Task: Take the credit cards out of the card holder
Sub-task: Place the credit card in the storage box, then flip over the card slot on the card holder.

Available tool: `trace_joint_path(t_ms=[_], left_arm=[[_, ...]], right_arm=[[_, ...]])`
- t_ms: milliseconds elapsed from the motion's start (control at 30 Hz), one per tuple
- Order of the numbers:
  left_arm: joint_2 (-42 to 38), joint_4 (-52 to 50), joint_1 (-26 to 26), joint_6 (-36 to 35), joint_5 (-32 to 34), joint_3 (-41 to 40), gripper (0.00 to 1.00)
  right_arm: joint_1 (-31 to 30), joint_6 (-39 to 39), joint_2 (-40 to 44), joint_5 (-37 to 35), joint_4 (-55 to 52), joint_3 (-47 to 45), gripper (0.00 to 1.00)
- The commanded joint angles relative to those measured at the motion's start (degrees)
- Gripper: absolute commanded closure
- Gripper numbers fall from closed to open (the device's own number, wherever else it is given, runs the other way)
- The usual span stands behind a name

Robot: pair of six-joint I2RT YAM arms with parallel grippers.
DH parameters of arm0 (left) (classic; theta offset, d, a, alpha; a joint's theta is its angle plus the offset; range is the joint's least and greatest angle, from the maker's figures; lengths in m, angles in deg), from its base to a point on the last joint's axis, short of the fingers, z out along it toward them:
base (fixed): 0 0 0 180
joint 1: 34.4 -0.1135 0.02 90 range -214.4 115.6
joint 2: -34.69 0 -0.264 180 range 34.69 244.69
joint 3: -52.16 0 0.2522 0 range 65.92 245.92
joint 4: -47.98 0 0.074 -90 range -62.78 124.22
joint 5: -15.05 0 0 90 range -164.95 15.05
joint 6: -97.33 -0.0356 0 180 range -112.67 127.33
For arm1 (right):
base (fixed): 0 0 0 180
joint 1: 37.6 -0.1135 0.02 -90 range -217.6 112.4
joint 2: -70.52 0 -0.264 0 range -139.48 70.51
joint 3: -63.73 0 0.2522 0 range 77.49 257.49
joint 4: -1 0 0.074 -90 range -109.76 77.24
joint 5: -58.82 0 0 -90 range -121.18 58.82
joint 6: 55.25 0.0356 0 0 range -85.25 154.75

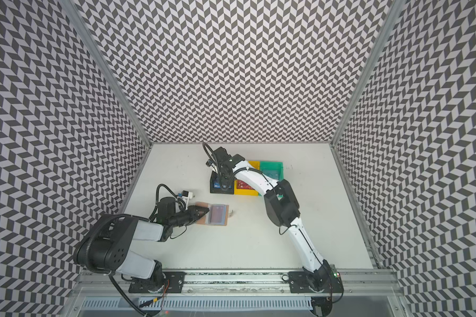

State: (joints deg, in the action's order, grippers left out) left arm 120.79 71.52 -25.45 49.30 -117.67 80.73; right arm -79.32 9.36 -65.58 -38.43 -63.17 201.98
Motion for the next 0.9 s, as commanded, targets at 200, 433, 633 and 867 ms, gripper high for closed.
trace_joint_path(t_ms=[200,433,633,867], left_arm=[[-6.2,-3.7,-0.2,-0.7,0.0,-1.4,0.75],[-11.9,-9.5,-0.2,-2.0,2.6,-2.7,0.75],[-15.0,-13.2,-0.2,-2.9,5.5,-4.2,0.75],[-16.1,-17.3,-0.2,-4.6,8.9,-5.3,0.75]], right_arm=[[-2.0,4.4,11.6,2.1,6.9,-11.1,0.71],[-2.7,14.5,25.3,19.0,15.0,-28.3,0.75],[-3.0,27.3,32.9,31.5,29.2,-45.5,0.76],[-3.3,34.7,33.4,33.5,37.1,-54.6,0.85]])
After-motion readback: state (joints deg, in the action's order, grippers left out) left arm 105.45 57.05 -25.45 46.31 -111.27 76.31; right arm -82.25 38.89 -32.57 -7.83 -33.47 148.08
